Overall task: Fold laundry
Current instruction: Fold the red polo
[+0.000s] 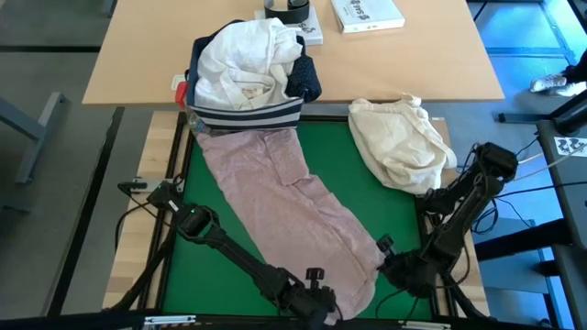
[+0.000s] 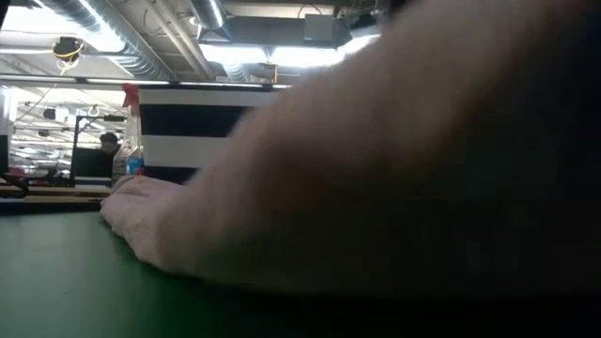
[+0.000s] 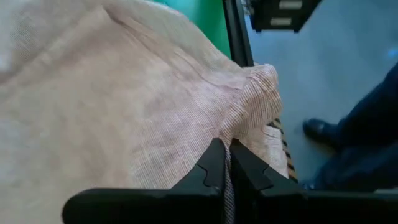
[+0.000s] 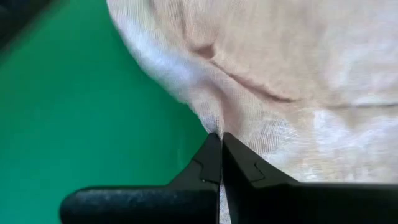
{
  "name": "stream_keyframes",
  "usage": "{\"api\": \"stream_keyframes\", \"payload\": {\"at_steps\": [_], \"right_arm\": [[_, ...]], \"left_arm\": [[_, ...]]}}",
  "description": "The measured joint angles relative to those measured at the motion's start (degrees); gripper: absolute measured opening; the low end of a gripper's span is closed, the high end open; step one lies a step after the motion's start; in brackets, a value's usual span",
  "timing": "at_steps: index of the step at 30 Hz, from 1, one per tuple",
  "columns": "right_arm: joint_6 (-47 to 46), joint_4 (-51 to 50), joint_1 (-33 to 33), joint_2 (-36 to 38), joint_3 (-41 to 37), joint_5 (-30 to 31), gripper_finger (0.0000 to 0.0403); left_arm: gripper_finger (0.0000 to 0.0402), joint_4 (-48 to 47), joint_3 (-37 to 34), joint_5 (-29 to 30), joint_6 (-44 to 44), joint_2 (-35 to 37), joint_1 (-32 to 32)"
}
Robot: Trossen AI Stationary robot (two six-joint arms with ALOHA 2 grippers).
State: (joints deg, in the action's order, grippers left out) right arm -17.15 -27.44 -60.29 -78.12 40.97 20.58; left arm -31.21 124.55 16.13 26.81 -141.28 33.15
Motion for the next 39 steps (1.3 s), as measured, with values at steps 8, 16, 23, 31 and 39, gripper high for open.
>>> {"api": "stream_keyframes", "payload": {"at_steps": [8, 16, 23, 31, 39], "right_arm": [[-0.4, -2.0, 0.0, 7.4, 1.0, 0.2, 0.0001], [-2.0, -2.9, 0.0, 12.1, 1.0, 3.0, 0.0001], [-1.6, -2.5, 5.8, 14.8, 1.1, 3.4, 0.0000], [4.1, -2.2, 17.2, 16.8, 1.1, 1.0, 0.0000], [11.6, 3.8, 31.3, 16.9, 1.1, -3.7, 0.0000]], "left_arm": [[0.0000, -0.1, 0.1, 4.9, 0.7, 3.8, 0.0], [0.0000, -6.4, 0.1, 10.7, 6.0, 6.2, 1.1], [0.0000, -14.0, 0.2, 16.2, 10.1, 9.2, 2.3], [0.0000, -28.0, 0.1, 18.2, 13.3, 11.2, 1.9], [0.0000, -37.3, -7.8, 18.9, 7.3, 18.2, -1.0]]}}
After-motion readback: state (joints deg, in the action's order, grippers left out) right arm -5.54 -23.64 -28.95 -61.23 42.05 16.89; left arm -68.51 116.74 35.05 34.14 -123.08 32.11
